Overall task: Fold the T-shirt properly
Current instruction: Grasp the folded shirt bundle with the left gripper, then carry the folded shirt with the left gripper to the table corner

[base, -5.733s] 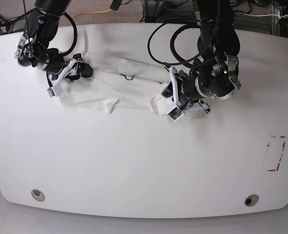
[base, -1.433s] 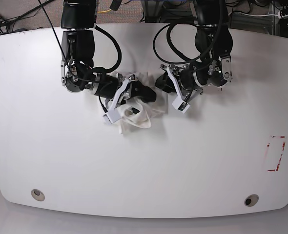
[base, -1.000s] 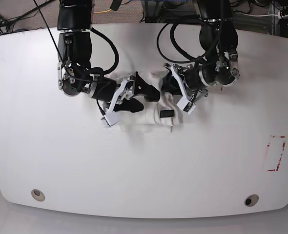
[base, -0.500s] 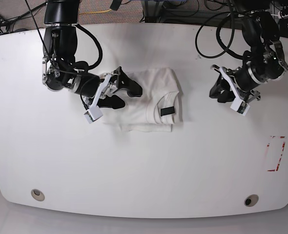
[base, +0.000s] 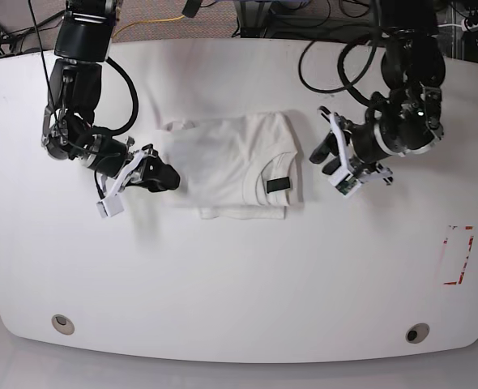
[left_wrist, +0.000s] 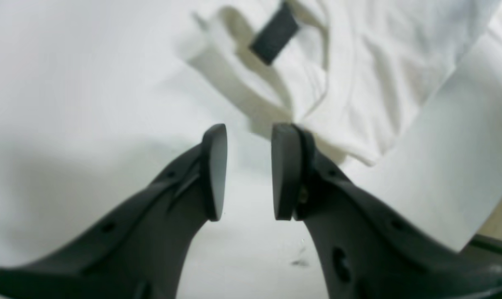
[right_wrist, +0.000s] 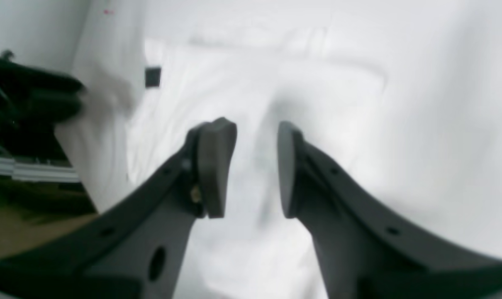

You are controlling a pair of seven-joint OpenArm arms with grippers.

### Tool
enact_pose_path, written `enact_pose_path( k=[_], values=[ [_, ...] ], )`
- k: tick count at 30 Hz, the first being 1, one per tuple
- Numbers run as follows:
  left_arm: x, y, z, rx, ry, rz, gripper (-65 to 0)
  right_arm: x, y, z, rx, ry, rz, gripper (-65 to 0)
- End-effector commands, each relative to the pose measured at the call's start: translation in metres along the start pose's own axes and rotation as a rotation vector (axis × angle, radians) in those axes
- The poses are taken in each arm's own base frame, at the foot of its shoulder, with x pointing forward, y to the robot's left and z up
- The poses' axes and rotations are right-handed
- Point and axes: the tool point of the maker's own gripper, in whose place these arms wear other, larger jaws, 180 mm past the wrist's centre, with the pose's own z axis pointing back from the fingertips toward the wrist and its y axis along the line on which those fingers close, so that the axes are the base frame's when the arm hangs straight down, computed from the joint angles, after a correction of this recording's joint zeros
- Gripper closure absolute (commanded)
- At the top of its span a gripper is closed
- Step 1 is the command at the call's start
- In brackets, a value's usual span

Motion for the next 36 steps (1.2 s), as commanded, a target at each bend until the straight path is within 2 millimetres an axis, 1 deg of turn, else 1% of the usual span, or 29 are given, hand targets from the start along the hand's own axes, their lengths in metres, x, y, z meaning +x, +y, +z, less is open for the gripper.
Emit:
enact_pose_path(
  k=[1, 3, 5, 6, 8, 12, 15, 18, 19, 22, 24, 25, 26, 28, 29, 31, 35, 36],
  values=[
    [0.027, -0.015, -0.009, -0.014, -0.061, -0.041, -16.2, 0.031, -0.004, 0.004, 0.01, -0.071, 0.02, -18.5],
    [0.034, -0.035, -0.021, -0.043, -0.053, -0.066, -16.1, 0.04, -0.01, 0.001, 0.008, -0.079, 0.005, -18.5],
    [0.036, -0.046, -0.029, -0.054, -0.041, -0.08, -16.1, 0.045, -0.015, -0.005, -0.002, -0.067, 0.006, -18.5],
    [0.037, -0.053, -0.038, -0.069, -0.031, -0.082, -16.0, 0.047, -0.017, -0.012, -0.017, -0.04, 0.026, -18.5],
    [0.036, -0.062, -0.048, -0.085, -0.023, -0.08, -16.0, 0.049, -0.021, -0.02, -0.054, 0.009, 0.078, -18.5],
    [0.03, -0.074, -0.065, -0.103, -0.008, -0.075, -16.0, 0.044, -0.019, -0.038, -0.098, 0.067, 0.158, -18.4],
    [0.023, -0.073, -0.068, -0.102, 0.018, -0.08, -16.0, 0.037, -0.02, -0.046, -0.126, 0.095, 0.211, -18.4],
    [0.011, -0.067, -0.068, -0.093, 0.048, -0.08, -16.0, 0.028, -0.022, -0.054, -0.159, 0.131, 0.275, -18.4],
    [0.005, -0.06, -0.067, -0.087, 0.067, -0.087, -16.0, 0.024, -0.024, -0.056, -0.173, 0.146, 0.298, -18.4],
    [-0.012, -0.05, -0.067, -0.08, 0.113, -0.094, -16.0, 0.004, -0.029, -0.057, -0.2, 0.19, 0.324, -18.2],
    [-0.011, -0.042, -0.068, -0.072, 0.105, -0.1, -16.0, -0.005, -0.028, -0.055, -0.193, 0.199, 0.325, -18.2],
    [-0.01, -0.036, -0.068, -0.064, 0.1, -0.107, -16.0, -0.014, -0.026, -0.054, -0.18, 0.213, 0.33, -18.2],
    [-0.013, -0.03, -0.069, -0.058, 0.106, -0.11, -16.0, -0.022, -0.023, -0.053, -0.166, 0.223, 0.341, -18.2],
    [-0.019, -0.024, -0.07, -0.056, 0.125, -0.11, -16.0, -0.029, -0.018, -0.05, -0.157, 0.228, 0.355, -18.1],
    [-0.02, -0.016, -0.071, -0.047, 0.138, -0.114, -16.0, -0.033, -0.014, -0.048, -0.156, 0.228, 0.367, -18.1],
    [-0.018, -0.003, -0.07, -0.029, 0.145, -0.126, -16.0, -0.04, -0.007, -0.045, -0.15, 0.228, 0.378, -18.1],
    [-0.015, 0.027, -0.067, 0.015, 0.169, -0.148, -16.0, -0.058, 0.012, -0.036, -0.134, 0.25, 0.408, -18.1],
    [-0.014, 0.037, -0.065, 0.031, 0.174, -0.154, -16.0, -0.063, 0.022, -0.036, -0.121, 0.249, 0.412, -18.1]
  ],
)
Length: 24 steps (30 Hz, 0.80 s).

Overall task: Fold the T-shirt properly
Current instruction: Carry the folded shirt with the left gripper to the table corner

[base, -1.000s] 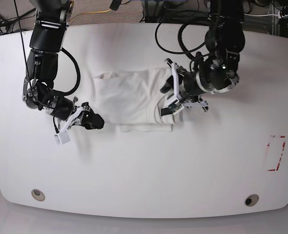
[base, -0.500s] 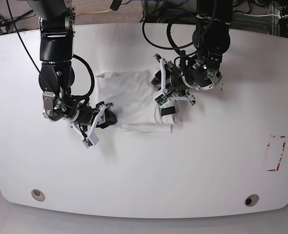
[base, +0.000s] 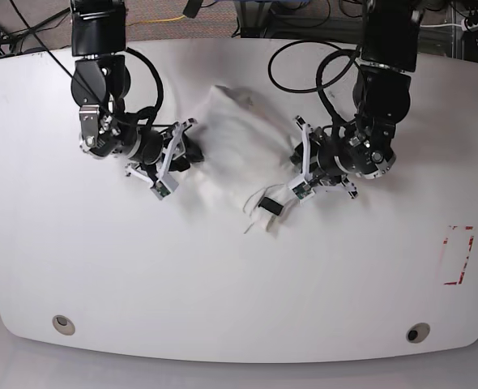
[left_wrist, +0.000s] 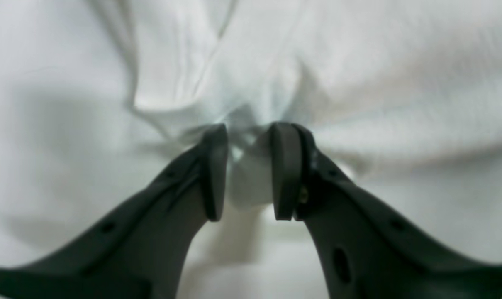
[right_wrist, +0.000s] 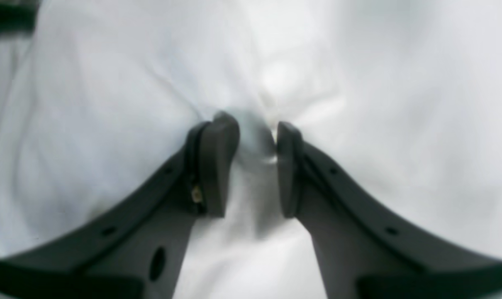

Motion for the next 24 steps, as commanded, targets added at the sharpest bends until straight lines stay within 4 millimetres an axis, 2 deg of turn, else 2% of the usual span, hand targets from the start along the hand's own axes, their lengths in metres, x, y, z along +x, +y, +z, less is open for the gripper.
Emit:
enact_pose_path(
  k=[1, 6, 9, 14, 17, 19, 22, 24],
  values=[
    [0.006, 0.026, 0.009, 0.05, -0.008, -0.018, -16.0, 0.02, 0.014, 0.006, 0.012, -0.062, 0.036, -18.1],
    [0.014, 0.06, 0.019, 0.108, -0.003, -0.036, -15.8, 0.026, 0.052, -0.001, 0.07, -0.085, 0.02, -18.1],
    [0.024, 0.069, 0.025, 0.132, -0.021, -0.052, -15.8, 0.037, 0.072, -0.012, 0.114, -0.114, -0.017, -18.1],
    [0.053, 0.09, 0.059, 0.233, -0.126, -0.053, -16.0, 0.062, 0.093, -0.03, 0.144, -0.152, -0.054, -18.1],
    [0.074, 0.089, 0.073, 0.268, -0.208, -0.039, -16.4, 0.066, 0.107, -0.044, 0.169, -0.113, -0.008, -18.1],
    [0.078, 0.083, 0.075, 0.267, -0.234, -0.022, -16.4, 0.068, 0.112, -0.048, 0.181, -0.104, 0.012, -18.1],
    [0.08, 0.068, 0.074, 0.254, -0.255, -0.018, -16.4, 0.075, 0.109, -0.04, 0.166, -0.128, 0.029, -18.1],
    [0.082, 0.054, 0.07, 0.231, -0.27, -0.005, -16.5, 0.079, 0.1, -0.03, 0.133, -0.145, 0.058, -18.1]
  ],
)
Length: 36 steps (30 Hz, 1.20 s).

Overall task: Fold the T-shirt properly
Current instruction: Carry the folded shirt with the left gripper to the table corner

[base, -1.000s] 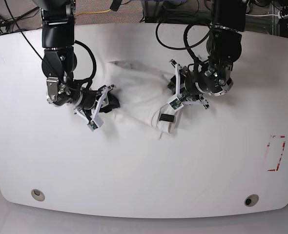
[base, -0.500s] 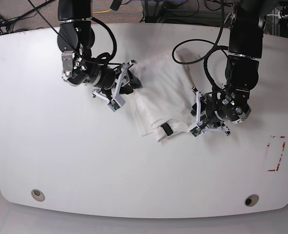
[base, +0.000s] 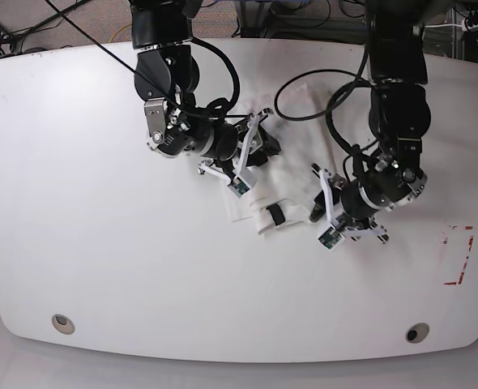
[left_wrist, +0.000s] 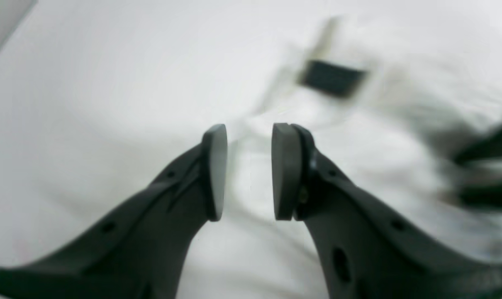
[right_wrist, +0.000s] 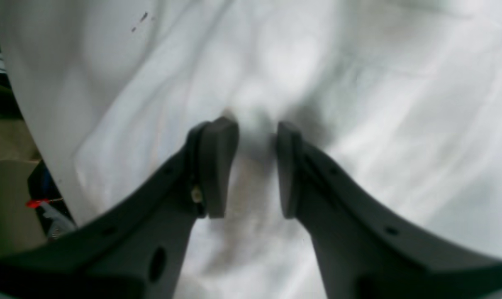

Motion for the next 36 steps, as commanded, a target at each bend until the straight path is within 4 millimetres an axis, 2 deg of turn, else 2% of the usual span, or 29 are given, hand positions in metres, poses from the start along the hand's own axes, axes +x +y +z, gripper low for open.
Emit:
enact_pose_path(
  k=[1, 4, 6, 8, 12, 17, 20, 24, 27, 28, 32, 36],
  values=[
    [0.02, -0.004, 0.003, 0.004, -0.067, 0.005, -16.5, 0.023, -0.012, 0.019, -0.041, -0.074, 0.051, -18.1],
    [0.018, -0.033, -0.004, -0.05, -0.077, 0.057, -16.5, 0.018, -0.031, 0.04, -0.091, -0.073, 0.04, -18.1],
    [0.014, -0.051, -0.007, -0.081, -0.078, 0.102, -16.5, 0.01, -0.052, 0.059, -0.133, -0.08, 0.013, -18.1],
    [0.01, -0.055, -0.01, -0.055, -0.069, 0.203, -17.8, 0.003, -0.066, 0.076, -0.154, -0.095, -0.018, -18.1],
    [0.009, -0.066, -0.016, -0.009, -0.096, 0.419, -27.6, -0.003, -0.096, 0.11, -0.207, -0.128, -0.06, -18.1],
    [-0.002, -0.078, -0.017, 0.1, -0.204, 0.632, -35.6, -0.013, -0.118, 0.14, -0.255, -0.145, -0.099, -18.1],
    [-0.02, -0.1, -0.031, 0.118, -0.191, 0.696, -38.8, -0.016, -0.126, 0.151, -0.278, -0.151, -0.108, -18.1],
    [-0.063, -0.119, -0.048, 0.163, -0.101, 0.639, -38.8, -0.022, -0.127, 0.155, -0.285, -0.141, -0.112, -18.1],
    [-0.103, -0.116, -0.052, 0.201, -0.034, 0.612, -38.8, -0.021, -0.127, 0.155, -0.285, -0.142, -0.111, -18.1],
    [-0.113, -0.107, -0.05, 0.224, -0.021, 0.616, -38.8, -0.023, -0.125, 0.155, -0.283, -0.14, -0.113, -18.1],
    [-0.145, -0.047, -0.022, 0.358, 0.001, 0.594, -38.8, -0.017, -0.121, 0.157, -0.277, -0.156, -0.099, -18.1],
    [-0.18, -0.003, 0.01, 0.352, 0.116, 0.483, -38.8, -0.011, -0.118, 0.159, -0.279, -0.167, -0.077, -18.1]
  ],
)
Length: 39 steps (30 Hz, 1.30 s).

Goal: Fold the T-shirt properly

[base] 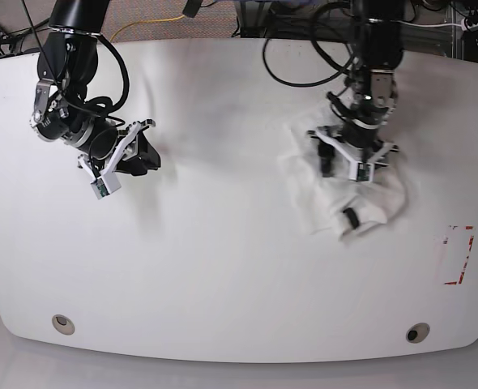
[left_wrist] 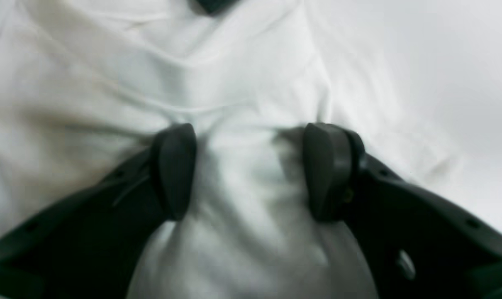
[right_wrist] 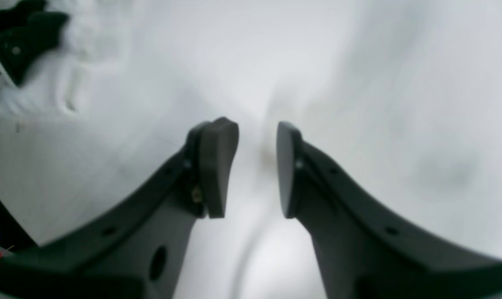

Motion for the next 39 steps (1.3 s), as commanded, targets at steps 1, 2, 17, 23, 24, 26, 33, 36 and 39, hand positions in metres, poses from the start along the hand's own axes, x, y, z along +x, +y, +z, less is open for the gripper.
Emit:
enact_pose_path(
  k=[1, 2, 17, 23, 24, 26, 33, 36, 39],
  values=[
    [-0.029, 0.047, 0.014, 0.034, 0.183, -0.11, -38.8, 0.023, 0.003, 0.007, 0.001, -0.068, 0.043, -18.1],
    [-0.027, 0.064, 0.019, 0.025, 0.208, -0.155, -38.6, 0.02, 0.004, 0.008, 0.002, -0.063, 0.042, -18.1],
    [-0.016, 0.245, 0.056, 0.055, 0.474, -0.41, -38.6, 0.015, 0.006, 0.008, 0.004, -0.053, 0.039, -18.1],
    [-0.011, 0.27, 0.069, 0.1, 0.502, -0.423, -38.5, 0.015, 0.008, 0.012, -0.003, -0.054, 0.055, -18.1],
    [-0.008, 0.273, 0.073, 0.111, 0.504, -0.429, -38.5, 0.018, 0.01, 0.013, -0.004, -0.06, 0.064, -18.1],
    [0.002, 0.282, 0.086, 0.161, 0.503, -0.433, -38.5, 0.023, 0.014, 0.016, -0.005, -0.074, 0.084, -18.1],
    [0.093, 0.256, 0.121, 0.337, 0.318, -0.527, -38.5, 0.034, 0.013, 0.027, -0.026, -0.086, 0.149, -18.1],
    [0.125, 0.213, 0.124, 0.338, 0.177, -0.576, -38.5, 0.036, 0.01, 0.029, -0.034, -0.088, 0.157, -18.1],
    [0.132, 0.167, 0.109, 0.284, 0.065, -0.551, -38.5, 0.039, 0.0, 0.027, -0.079, -0.109, 0.174, -18.4]
  ],
)
